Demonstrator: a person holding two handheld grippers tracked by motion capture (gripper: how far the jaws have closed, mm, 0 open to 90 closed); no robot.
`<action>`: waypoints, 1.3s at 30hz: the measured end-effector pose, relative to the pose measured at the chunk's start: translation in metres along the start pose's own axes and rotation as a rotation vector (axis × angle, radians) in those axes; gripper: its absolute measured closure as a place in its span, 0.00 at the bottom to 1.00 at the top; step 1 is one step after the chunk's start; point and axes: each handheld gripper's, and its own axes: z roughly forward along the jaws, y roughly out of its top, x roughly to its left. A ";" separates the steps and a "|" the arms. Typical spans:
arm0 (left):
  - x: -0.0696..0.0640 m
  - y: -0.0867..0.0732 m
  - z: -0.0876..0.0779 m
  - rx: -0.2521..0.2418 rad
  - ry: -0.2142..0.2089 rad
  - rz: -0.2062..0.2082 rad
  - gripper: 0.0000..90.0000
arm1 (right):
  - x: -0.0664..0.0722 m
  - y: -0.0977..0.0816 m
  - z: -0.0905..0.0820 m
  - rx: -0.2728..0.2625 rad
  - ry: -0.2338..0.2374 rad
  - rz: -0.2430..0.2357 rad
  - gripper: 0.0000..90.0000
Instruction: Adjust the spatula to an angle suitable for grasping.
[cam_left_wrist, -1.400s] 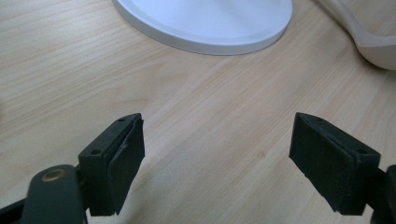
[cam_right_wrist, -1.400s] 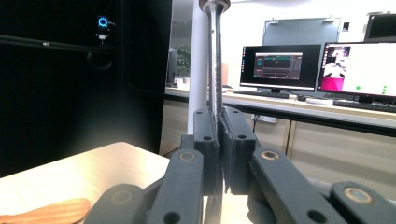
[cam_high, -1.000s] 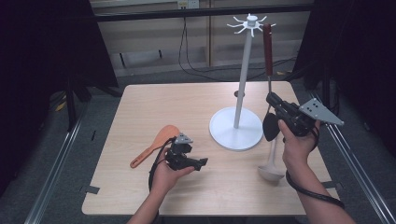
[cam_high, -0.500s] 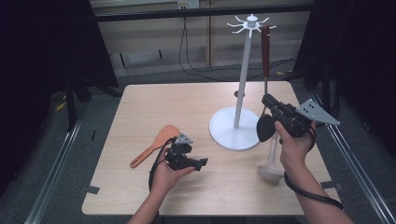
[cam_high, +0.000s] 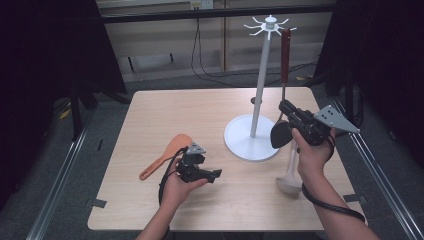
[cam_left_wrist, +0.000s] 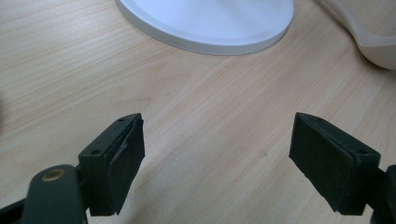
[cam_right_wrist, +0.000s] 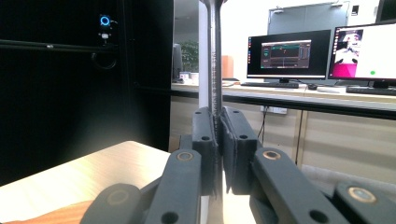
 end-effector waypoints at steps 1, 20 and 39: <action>0.000 0.000 0.000 0.002 -0.001 0.004 0.20 | 0.000 0.000 0.000 -0.003 -0.002 0.005 0.92; -0.001 0.000 0.001 -0.001 0.003 0.002 0.20 | -0.009 0.029 0.004 -0.122 -0.008 0.048 1.00; -0.001 0.000 0.002 -0.011 -0.002 0.000 0.20 | -0.009 0.080 0.029 -0.247 -0.023 0.079 1.00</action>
